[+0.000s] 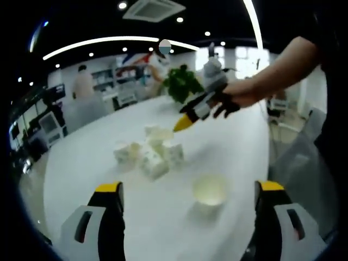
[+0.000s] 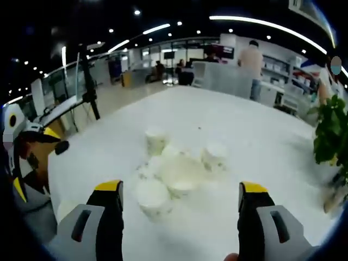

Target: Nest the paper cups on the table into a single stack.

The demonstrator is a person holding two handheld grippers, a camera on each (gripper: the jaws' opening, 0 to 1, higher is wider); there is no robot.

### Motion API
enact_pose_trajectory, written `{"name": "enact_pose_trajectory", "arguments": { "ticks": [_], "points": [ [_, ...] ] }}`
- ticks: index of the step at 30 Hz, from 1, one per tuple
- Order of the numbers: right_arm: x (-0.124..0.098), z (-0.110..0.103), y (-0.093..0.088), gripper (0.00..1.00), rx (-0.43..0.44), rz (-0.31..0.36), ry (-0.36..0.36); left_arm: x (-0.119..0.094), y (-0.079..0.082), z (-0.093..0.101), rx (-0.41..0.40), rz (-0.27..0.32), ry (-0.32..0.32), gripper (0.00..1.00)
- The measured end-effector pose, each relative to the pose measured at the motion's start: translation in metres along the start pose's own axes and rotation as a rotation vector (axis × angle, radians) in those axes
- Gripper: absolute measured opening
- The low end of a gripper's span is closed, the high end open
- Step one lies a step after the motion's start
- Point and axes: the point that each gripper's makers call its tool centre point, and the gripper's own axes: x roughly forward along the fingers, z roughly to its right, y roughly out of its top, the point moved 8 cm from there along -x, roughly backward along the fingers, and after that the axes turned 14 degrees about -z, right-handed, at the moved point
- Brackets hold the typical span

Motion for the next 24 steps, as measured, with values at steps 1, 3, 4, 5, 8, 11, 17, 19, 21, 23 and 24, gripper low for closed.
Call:
{"name": "enact_pose_trajectory", "arguments": {
  "ticks": [1, 3, 4, 5, 8, 11, 17, 19, 21, 23, 24],
  "points": [
    [0.004, 0.000, 0.002, 0.82, -0.002, -0.006, -0.002, 0.000, 0.000, 0.000, 0.001, 0.002, 0.001, 0.99],
    [0.012, -0.001, 0.007, 0.81, -0.014, -0.017, -0.005, -0.001, -0.001, -0.001, 0.001, 0.006, 0.002, 0.99],
    [0.017, -0.001, 0.010, 0.80, -0.016, -0.022, -0.004, -0.001, -0.003, -0.002, -0.003, -0.002, 0.001, 0.99],
    [0.023, -0.001, 0.012, 0.80, -0.012, -0.033, 0.004, -0.001, -0.005, -0.004, -0.003, -0.002, 0.006, 0.99],
    [0.032, -0.003, 0.017, 0.79, -0.003, -0.046, 0.005, -0.004, -0.009, -0.010, -0.029, -0.003, 0.019, 0.99],
    [0.041, -0.004, 0.018, 0.78, -0.006, -0.069, 0.001, -0.006, -0.015, -0.017, -0.044, -0.002, 0.035, 0.99],
    [0.049, -0.009, 0.016, 0.75, -0.002, -0.113, -0.006, -0.007, -0.024, -0.021, -0.072, -0.007, 0.044, 0.99],
    [0.052, -0.009, 0.015, 0.74, -0.017, -0.135, -0.017, -0.008, -0.025, -0.022, -0.074, -0.005, 0.050, 0.99],
    [0.055, -0.008, 0.016, 0.72, -0.017, -0.143, -0.026, -0.009, -0.028, -0.024, -0.083, -0.001, 0.058, 0.99],
    [0.058, -0.008, 0.016, 0.71, 0.003, -0.151, -0.021, -0.012, -0.031, -0.026, -0.088, -0.003, 0.067, 0.99],
    [0.060, -0.007, 0.016, 0.70, 0.012, -0.157, -0.019, -0.014, -0.033, -0.027, -0.087, -0.008, 0.075, 0.99]
  ]
}}
